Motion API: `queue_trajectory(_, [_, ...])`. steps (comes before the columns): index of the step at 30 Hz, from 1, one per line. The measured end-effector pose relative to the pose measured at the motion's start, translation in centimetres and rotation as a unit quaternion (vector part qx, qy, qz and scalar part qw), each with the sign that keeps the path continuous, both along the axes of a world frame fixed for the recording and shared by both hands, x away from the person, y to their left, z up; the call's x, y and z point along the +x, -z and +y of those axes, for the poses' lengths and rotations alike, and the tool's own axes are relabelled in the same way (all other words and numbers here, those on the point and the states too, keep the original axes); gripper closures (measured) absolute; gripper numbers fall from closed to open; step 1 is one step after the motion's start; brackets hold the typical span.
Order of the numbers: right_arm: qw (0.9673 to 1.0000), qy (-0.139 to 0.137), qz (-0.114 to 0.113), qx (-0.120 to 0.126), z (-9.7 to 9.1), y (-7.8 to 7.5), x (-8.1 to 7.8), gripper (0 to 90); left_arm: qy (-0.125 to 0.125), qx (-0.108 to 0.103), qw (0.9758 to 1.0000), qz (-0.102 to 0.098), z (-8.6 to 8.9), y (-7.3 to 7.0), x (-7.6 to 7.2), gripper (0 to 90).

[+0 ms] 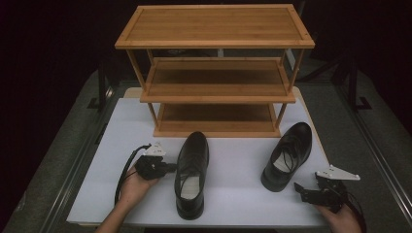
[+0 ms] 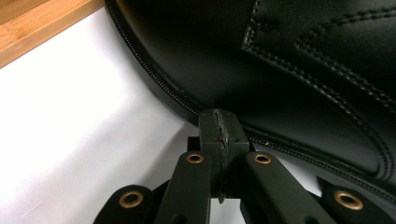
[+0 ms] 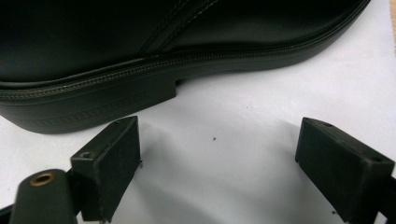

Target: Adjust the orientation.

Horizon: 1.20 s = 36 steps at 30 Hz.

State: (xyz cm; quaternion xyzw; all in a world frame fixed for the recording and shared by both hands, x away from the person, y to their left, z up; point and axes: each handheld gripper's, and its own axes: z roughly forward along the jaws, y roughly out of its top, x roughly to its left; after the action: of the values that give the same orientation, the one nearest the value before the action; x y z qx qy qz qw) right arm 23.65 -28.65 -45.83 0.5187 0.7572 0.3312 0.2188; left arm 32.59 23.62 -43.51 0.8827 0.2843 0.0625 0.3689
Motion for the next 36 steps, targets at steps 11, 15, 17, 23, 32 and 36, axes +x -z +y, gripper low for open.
queue_trajectory(11, [1.0, 0.0, 0.001, 0.0, 0.0, 0.0, 0.0, 13.3, -0.011, -0.009, 0.9999, -0.001, 1.1, -0.2, -0.1, 82.2])
queue_trajectory(15, [1.0, 0.0, 0.002, -0.001, 0.0, 0.0, 0.0, 13.1, -0.026, -0.025, 0.9993, 0.006, 2.3, -0.4, -0.3, 67.1])
queue_trajectory(17, [1.0, 0.0, 0.002, -0.001, 0.0, 0.0, 0.0, 13.1, -0.035, -0.022, 0.9992, 0.0, 2.9, -0.6, -0.4, 56.0])
queue_trajectory(23, [1.0, 0.001, 0.003, 0.0, 0.0, 0.0, 0.0, 13.1, -0.051, -0.006, 0.9986, -0.01, 4.7, -0.9, -1.7, 27.0])
queue_trajectory(32, [1.0, 0.0, 0.004, 0.0, 0.0, 0.0, 0.1, 13.1, -0.077, 0.03, 0.9965, -0.011, 6.5, -0.4, -3.9, 0.0])
queue_trajectory(36, [1.0, 0.0, 0.003, 0.0, 0.0, 0.0, 0.1, 13.0, -0.089, 0.039, 0.9952, -0.014, 7.5, 0.1, -4.9, 0.0])
